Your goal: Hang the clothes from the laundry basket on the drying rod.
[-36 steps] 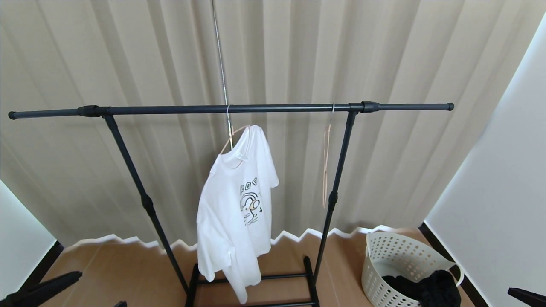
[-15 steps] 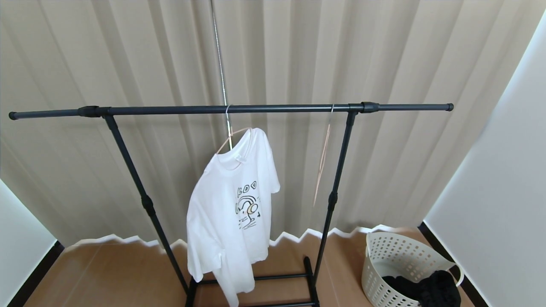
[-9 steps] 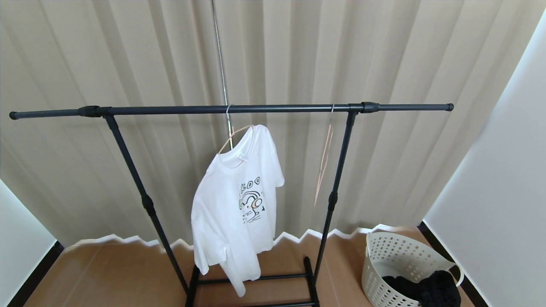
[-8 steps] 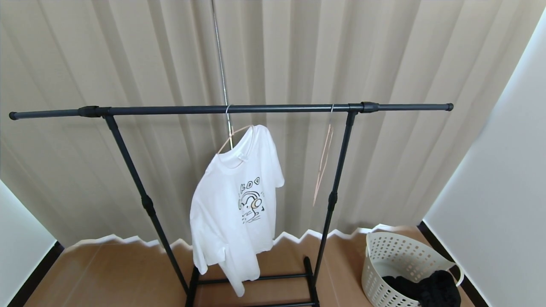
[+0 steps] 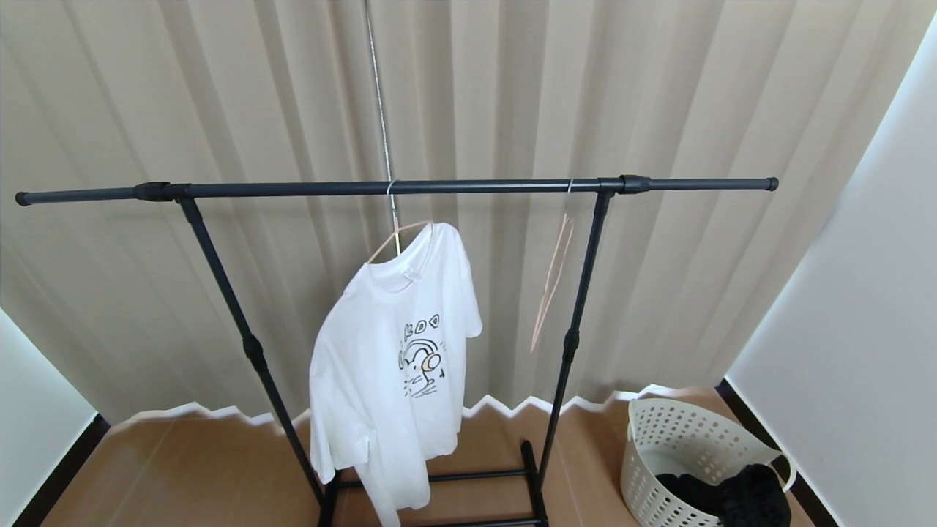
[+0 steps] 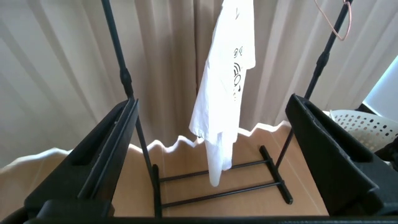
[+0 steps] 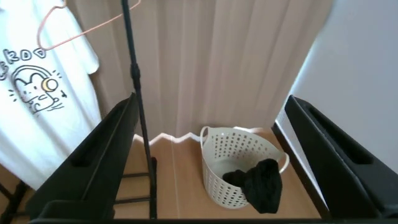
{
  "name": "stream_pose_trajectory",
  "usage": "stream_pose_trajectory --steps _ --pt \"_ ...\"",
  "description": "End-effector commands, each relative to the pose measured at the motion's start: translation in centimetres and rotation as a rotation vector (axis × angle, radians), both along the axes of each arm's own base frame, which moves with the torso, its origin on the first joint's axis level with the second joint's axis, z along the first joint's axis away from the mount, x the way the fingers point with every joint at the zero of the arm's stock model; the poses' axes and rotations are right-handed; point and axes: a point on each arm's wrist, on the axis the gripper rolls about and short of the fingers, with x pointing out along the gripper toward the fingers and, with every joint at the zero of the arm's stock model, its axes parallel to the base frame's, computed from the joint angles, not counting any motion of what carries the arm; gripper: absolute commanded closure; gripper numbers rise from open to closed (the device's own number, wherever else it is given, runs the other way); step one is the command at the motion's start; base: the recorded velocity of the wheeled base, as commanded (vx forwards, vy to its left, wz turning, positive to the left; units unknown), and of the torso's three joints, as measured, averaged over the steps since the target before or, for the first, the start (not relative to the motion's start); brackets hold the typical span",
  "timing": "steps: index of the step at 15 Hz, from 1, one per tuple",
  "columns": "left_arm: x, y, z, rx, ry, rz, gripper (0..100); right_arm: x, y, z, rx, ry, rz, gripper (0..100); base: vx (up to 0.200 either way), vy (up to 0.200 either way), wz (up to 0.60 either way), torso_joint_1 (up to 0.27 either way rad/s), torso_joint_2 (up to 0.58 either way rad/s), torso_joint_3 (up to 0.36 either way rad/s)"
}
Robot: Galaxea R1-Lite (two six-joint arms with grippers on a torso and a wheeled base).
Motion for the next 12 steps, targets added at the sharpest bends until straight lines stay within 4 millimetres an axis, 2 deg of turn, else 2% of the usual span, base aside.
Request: stream_pose_trajectory --steps 1,5,12 --pt "0.03 0.01 -0.04 -0.002 0.004 0.004 0 -0.01 0.0 0.02 -0.001 -0.001 0.001 0 0.0 0.0 0.0 0.0 0.0 0.0" --pt "0.03 0.01 -0.04 -0.005 0.004 0.004 0 -0.01 0.0 0.02 0.001 -0.001 0.001 0 0.0 0.0 0.0 -0.024 0.06 0.032" --pt "0.02 0.01 0.0 -0.005 0.002 0.0 0 -0.01 0.0 0.04 0.002 -0.003 0.001 0 0.0 0.0 0.0 -0.138 0.34 0.179"
